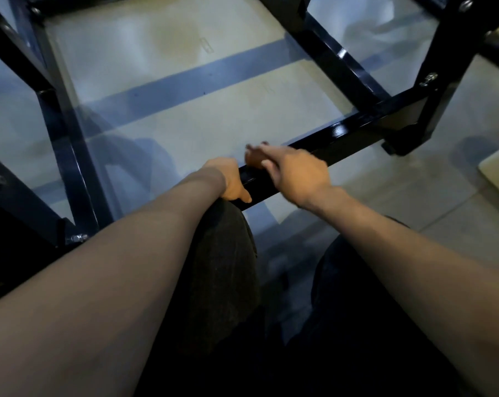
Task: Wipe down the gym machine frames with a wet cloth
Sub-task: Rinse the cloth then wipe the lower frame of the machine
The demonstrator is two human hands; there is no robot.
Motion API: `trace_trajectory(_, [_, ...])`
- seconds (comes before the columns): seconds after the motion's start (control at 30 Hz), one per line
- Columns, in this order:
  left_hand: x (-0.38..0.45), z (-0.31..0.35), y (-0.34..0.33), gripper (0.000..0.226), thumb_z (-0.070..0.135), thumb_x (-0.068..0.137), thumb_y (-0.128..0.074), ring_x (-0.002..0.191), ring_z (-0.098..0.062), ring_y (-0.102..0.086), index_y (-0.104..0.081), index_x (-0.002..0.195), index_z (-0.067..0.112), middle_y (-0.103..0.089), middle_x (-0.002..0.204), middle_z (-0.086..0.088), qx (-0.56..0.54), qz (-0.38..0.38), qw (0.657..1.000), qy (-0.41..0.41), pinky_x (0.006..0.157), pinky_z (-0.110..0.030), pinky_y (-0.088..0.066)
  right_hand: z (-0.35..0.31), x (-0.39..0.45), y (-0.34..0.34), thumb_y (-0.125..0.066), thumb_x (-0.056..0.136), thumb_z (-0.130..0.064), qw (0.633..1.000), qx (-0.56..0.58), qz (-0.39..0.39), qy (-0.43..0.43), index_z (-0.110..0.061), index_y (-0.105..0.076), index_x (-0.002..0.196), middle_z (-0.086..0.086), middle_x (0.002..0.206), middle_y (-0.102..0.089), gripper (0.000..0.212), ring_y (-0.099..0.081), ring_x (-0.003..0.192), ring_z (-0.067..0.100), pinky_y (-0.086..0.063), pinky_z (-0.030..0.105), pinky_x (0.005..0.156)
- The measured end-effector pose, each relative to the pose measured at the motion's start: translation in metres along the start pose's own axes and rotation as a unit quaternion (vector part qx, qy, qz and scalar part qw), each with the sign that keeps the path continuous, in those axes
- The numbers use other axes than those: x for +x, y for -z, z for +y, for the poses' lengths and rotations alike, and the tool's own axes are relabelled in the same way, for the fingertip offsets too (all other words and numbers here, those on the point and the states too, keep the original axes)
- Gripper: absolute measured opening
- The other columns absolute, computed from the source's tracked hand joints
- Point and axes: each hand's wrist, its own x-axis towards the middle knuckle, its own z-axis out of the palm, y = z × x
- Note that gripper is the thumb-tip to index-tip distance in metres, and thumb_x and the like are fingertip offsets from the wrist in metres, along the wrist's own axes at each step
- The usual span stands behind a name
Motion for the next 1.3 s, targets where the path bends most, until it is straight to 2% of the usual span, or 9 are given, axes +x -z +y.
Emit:
trace_trajectory(0.13, [0.002, -0.003, 0.000, 0.072, 0.060, 0.074, -0.083, 0.093, -0.029, -0.060, -0.065, 0.123, 0.011, -0.063, 0.105, -0.008, -0.008, -0.021, 1.000, 0.007, 0.079, -0.032, -0.048, 0.037, 0.020, 0.012, -0.042, 0.109, -0.038, 0.981, 0.010, 0.033, -0.192, -0.024, -0.055, 0.143, 0.009, 0.136, -0.063, 0.039, -0.061, 0.121, 0.036, -0.050, 0.044, 0.096])
trace_trajectory(0.3, [0.001, -0.002, 0.000, 0.065, 0.057, 0.075, -0.083, 0.101, -0.029, -0.064, -0.065, 0.121, 0.014, -0.068, 0.118, -0.010, -0.003, 0.000, 1.000, -0.003, 0.078, -0.029, -0.046, -0.023, -0.013, -0.014, -0.044, 0.107, -0.039, 0.999, 0.043, -0.008, 0.015, -0.036, -0.048, 0.148, -0.001, 0.141, -0.061, 0.041, -0.063, 0.117, 0.032, -0.056, 0.046, 0.091])
trace_trajectory(0.37, [0.002, -0.004, 0.000, 0.065, 0.057, 0.075, -0.082, 0.101, -0.029, -0.064, -0.065, 0.120, 0.014, -0.068, 0.116, -0.009, -0.003, -0.001, 1.000, -0.005, 0.079, -0.029, -0.046, -0.016, -0.011, -0.005, -0.045, 0.107, -0.041, 0.999, 0.015, -0.008, 0.044, -0.040, -0.046, 0.149, -0.004, 0.142, -0.061, 0.042, -0.062, 0.119, 0.029, -0.056, 0.044, 0.089])
trace_trajectory(0.57, [0.004, -0.006, 0.001, 0.072, 0.064, 0.070, -0.083, 0.090, -0.030, -0.058, -0.064, 0.120, 0.015, -0.061, 0.101, -0.007, -0.001, -0.011, 1.000, 0.003, 0.078, -0.033, -0.050, 0.037, 0.026, 0.017, -0.041, 0.109, -0.038, 0.978, 0.003, 0.025, -0.205, -0.027, -0.056, 0.140, 0.010, 0.132, -0.065, 0.037, -0.062, 0.117, 0.036, -0.051, 0.045, 0.093])
trace_trajectory(0.67, [0.004, -0.005, 0.000, 0.072, 0.064, 0.071, -0.082, 0.094, -0.030, -0.059, -0.064, 0.120, 0.015, -0.066, 0.111, -0.010, 0.003, -0.008, 1.000, 0.000, 0.082, -0.034, -0.052, -0.007, 0.009, -0.002, -0.037, 0.108, -0.035, 0.994, 0.011, 0.004, -0.108, -0.027, -0.055, 0.133, 0.009, 0.128, -0.066, 0.032, -0.064, 0.108, 0.036, -0.055, 0.044, 0.086])
trace_trajectory(0.8, [0.004, -0.006, -0.001, 0.071, 0.062, 0.072, -0.082, 0.104, -0.029, -0.064, -0.063, 0.123, 0.017, -0.067, 0.120, -0.010, -0.005, 0.004, 1.000, -0.001, 0.082, -0.032, -0.050, -0.017, 0.002, -0.004, -0.035, 0.109, -0.035, 0.999, -0.023, -0.026, 0.029, -0.038, -0.046, 0.146, -0.001, 0.139, -0.062, 0.038, -0.062, 0.115, 0.032, -0.051, 0.043, 0.083])
trace_trajectory(1.0, [0.005, -0.006, -0.001, 0.072, 0.064, 0.071, -0.083, 0.089, -0.029, -0.056, -0.064, 0.120, 0.015, -0.058, 0.099, -0.007, -0.013, -0.012, 1.000, -0.003, 0.077, -0.032, -0.048, 0.055, 0.032, 0.011, -0.040, 0.108, -0.032, 0.974, 0.010, 0.051, -0.222, -0.026, -0.054, 0.136, 0.011, 0.122, -0.067, 0.032, -0.064, 0.111, 0.038, -0.050, 0.045, 0.085])
trace_trajectory(1.2, [0.004, -0.008, -0.002, 0.069, 0.067, 0.072, -0.079, 0.107, -0.030, -0.065, -0.064, 0.120, 0.020, -0.068, 0.112, -0.008, 0.000, 0.012, 1.000, -0.018, 0.080, -0.030, -0.047, -0.021, -0.012, -0.021, -0.046, 0.105, -0.037, 0.997, 0.066, 0.024, 0.012, -0.036, -0.052, 0.143, -0.003, 0.134, -0.065, 0.038, -0.066, 0.108, 0.030, -0.057, 0.046, 0.085])
trace_trajectory(1.3, [0.005, -0.008, -0.002, 0.074, 0.075, 0.070, -0.076, 0.105, -0.031, -0.065, -0.064, 0.118, 0.020, -0.068, 0.113, -0.009, 0.021, 0.014, 0.999, -0.022, 0.081, -0.032, -0.050, 0.014, 0.007, -0.010, -0.044, 0.106, -0.042, 0.999, 0.025, 0.029, -0.011, -0.041, -0.050, 0.146, -0.005, 0.139, -0.064, 0.040, -0.065, 0.116, 0.031, -0.054, 0.043, 0.089])
